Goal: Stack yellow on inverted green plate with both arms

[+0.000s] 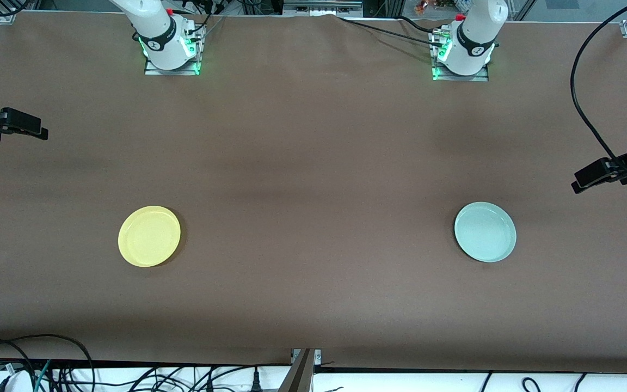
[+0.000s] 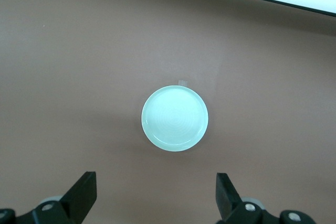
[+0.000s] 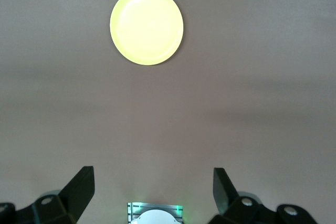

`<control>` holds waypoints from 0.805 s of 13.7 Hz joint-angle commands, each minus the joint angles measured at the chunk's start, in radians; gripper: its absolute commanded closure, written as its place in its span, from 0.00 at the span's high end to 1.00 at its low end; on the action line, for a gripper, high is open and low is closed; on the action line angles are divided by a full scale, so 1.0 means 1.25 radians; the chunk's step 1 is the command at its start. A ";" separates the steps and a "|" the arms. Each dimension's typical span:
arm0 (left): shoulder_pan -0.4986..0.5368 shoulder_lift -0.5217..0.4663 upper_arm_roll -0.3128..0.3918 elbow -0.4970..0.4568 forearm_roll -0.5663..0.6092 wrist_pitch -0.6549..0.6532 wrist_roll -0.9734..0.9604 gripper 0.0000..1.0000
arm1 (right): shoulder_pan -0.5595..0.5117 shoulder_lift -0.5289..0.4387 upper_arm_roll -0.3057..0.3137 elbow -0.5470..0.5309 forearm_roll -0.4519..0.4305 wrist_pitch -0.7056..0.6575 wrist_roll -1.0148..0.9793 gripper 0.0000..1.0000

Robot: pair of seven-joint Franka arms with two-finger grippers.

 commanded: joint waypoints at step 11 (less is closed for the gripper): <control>0.071 0.132 0.002 -0.031 0.005 0.027 0.216 1.00 | -0.003 -0.003 0.001 0.002 0.004 0.002 0.005 1.00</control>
